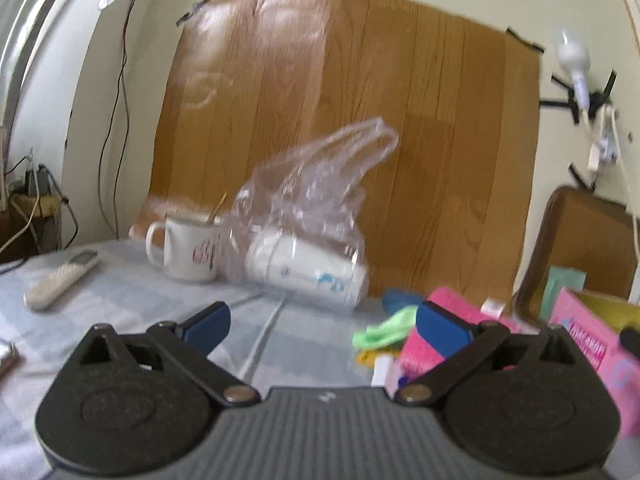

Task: Organize soft objects
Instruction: 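Move the right gripper toward the pink towel on the wipes pack, then close the right gripper on the pink towel's edge, then carry the pink towel with the right gripper over the pink tin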

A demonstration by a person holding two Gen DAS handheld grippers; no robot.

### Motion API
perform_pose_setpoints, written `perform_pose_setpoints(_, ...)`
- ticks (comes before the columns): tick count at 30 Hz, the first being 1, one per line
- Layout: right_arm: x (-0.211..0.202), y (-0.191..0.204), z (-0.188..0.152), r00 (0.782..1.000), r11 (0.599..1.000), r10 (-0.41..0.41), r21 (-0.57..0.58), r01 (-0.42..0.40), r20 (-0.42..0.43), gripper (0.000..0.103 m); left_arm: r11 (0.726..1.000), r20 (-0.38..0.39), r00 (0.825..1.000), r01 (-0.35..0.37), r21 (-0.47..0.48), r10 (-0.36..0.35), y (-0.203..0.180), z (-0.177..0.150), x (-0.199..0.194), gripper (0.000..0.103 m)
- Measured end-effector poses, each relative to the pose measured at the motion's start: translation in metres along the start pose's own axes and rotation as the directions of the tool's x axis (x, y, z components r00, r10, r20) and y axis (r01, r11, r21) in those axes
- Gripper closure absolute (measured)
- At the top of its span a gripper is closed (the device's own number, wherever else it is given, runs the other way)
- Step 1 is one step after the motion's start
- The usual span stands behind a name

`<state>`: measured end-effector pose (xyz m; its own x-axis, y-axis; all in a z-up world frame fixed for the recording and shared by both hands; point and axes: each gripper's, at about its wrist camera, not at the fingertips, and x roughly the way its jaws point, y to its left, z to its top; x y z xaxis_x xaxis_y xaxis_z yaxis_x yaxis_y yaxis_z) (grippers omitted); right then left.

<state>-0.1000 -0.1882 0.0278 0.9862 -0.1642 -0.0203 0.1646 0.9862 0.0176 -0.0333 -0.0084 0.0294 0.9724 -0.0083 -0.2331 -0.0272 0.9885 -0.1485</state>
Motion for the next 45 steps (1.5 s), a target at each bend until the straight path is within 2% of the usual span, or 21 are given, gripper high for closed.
perform_pose_setpoints(1, 0.0, 0.0, 0.0, 1.0, 1.0, 0.002, 0.006, -0.002, 0.0, 0.056, 1.0, -0.023, 1.0, -0.006, 0.005, 0.006, -0.001, -0.002, 0.001, 0.0)
perform_pose_setpoints(4, 0.002, -0.001, 0.0, 1.0, 1.0, 0.007, 0.018, -0.007, -0.014, 0.042, 1.0, -0.009, 1.0, -0.022, -0.011, 0.022, 0.003, -0.004, -0.004, 0.0)
perform_pose_setpoints(8, 0.001, 0.007, -0.001, 1.0, 0.999, 0.028, -0.02, -0.028, -0.014, 0.04, 1.0, -0.069, 0.998, -0.001, -0.019, 0.0, 0.004, -0.007, -0.003, 0.0)
perform_pose_setpoints(11, 0.001, 0.007, -0.002, 0.999, 0.999, 0.028, -0.018, -0.028, -0.018, 0.038, 1.0, -0.071, 0.997, -0.003, -0.007, 0.003, 0.002, -0.008, -0.005, 0.0)
perform_pose_setpoints(14, -0.001, 0.006, -0.002, 0.999, 0.999, 0.033, -0.01, -0.033, -0.008, 0.021, 1.0, -0.065, 0.998, -0.004, -0.003, 0.004, 0.0, -0.008, -0.006, 0.0)
perform_pose_setpoints(19, 0.0, 0.007, -0.002, 0.999, 0.999, 0.035, -0.024, -0.035, -0.009, 0.018, 1.0, -0.025, 1.0, 0.015, 0.003, -0.015, 0.0, -0.008, -0.013, 0.0)
perform_pose_setpoints(23, 0.005, 0.01, -0.002, 0.998, 0.997, 0.059, -0.041, -0.06, -0.037, 0.019, 1.0, -0.059, 0.998, 0.019, -0.011, -0.02, 0.006, -0.006, -0.009, 0.0)
perform_pose_setpoints(25, 0.01, 0.013, -0.003, 0.994, 0.994, 0.082, -0.06, -0.086, -0.07, 0.025, 0.999, -0.086, 0.996, 0.015, -0.038, -0.018, 0.014, -0.003, -0.004, 0.0)
perform_pose_setpoints(27, 0.018, 0.017, -0.004, 0.985, 0.988, 0.119, -0.079, -0.129, -0.128, 0.04, 0.999, -0.109, 0.994, -0.005, -0.038, 0.001, 0.022, -0.001, 0.002, 0.0)
perform_pose_setpoints(29, 0.029, 0.018, -0.004, 0.965, 0.982, 0.171, -0.048, -0.184, -0.197, 0.049, 0.999, -0.112, 0.993, -0.033, -0.032, 0.03, 0.032, 0.001, 0.007, 0.0)
perform_pose_setpoints(32, 0.052, 0.009, 0.001, 0.927, 0.967, 0.248, 0.127, -0.22, -0.283, 0.049, 0.996, -0.148, 0.989, -0.014, -0.087, 0.001, 0.044, 0.001, 0.014, 0.0)
perform_pose_setpoints(34, 0.071, 0.002, 0.005, 0.918, 0.957, 0.253, 0.217, -0.191, -0.304, 0.049, 0.997, -0.151, 0.988, -0.006, -0.076, -0.006, 0.042, 0.001, 0.016, 0.0)
perform_pose_setpoints(35, 0.079, -0.001, 0.006, 0.917, 0.954, 0.249, 0.245, -0.176, -0.311, 0.048, 0.998, -0.144, 0.99, -0.004, -0.068, -0.006, 0.04, 0.001, 0.014, 0.0)
perform_pose_setpoints(38, 0.109, 0.003, 0.005, 0.904, 0.951, 0.24, 0.271, -0.146, -0.355, 0.023, 0.999, -0.124, 0.992, 0.002, -0.039, -0.007, 0.035, 0.0, 0.011, 0.0)
perform_pose_setpoints(39, 0.119, 0.006, 0.002, 0.895, 0.956, 0.224, 0.263, -0.127, -0.385, 0.02, 0.999, -0.122, 0.993, 0.003, -0.033, -0.007, 0.034, 0.0, 0.01, 0.0)
perform_pose_setpoints(40, 0.128, 0.007, -0.002, 0.877, 0.954, 0.231, 0.275, -0.119, -0.422, 0.02, 1.0, -0.122, 0.993, 0.003, -0.031, -0.007, 0.033, 0.0, 0.01, 0.0)
perform_pose_setpoints(41, 0.133, 0.006, -0.006, 0.859, 0.945, 0.254, 0.302, -0.124, -0.444, 0.031, 1.0, -0.122, 0.992, 0.003, -0.031, -0.006, 0.033, 0.0, 0.01, 0.0)
perform_pose_setpoints(42, 0.132, 0.006, -0.009, 0.849, 0.938, 0.273, 0.32, -0.131, -0.452, 0.063, 0.999, -0.122, 0.992, 0.002, -0.032, -0.006, 0.034, 0.0, 0.01, 0.0)
perform_pose_setpoints(43, 0.129, 0.007, -0.008, 0.852, 0.939, 0.276, 0.316, -0.14, -0.444, 0.078, 0.999, -0.123, 0.992, 0.001, -0.033, -0.005, 0.033, 0.0, 0.01, 0.0)
perform_pose_setpoints(44, 0.12, 0.008, -0.005, 0.858, 0.941, 0.273, 0.305, -0.146, -0.434, 0.092, 0.999, -0.123, 0.992, 0.0, -0.032, -0.004, 0.033, 0.001, 0.011, 0.0)
perform_pose_setpoints(45, 0.11, 0.007, 0.0, 0.866, 0.943, 0.266, 0.303, -0.141, -0.424, 0.092, 1.0, -0.122, 0.993, 0.0, -0.031, -0.003, 0.033, 0.001, 0.011, 0.0)
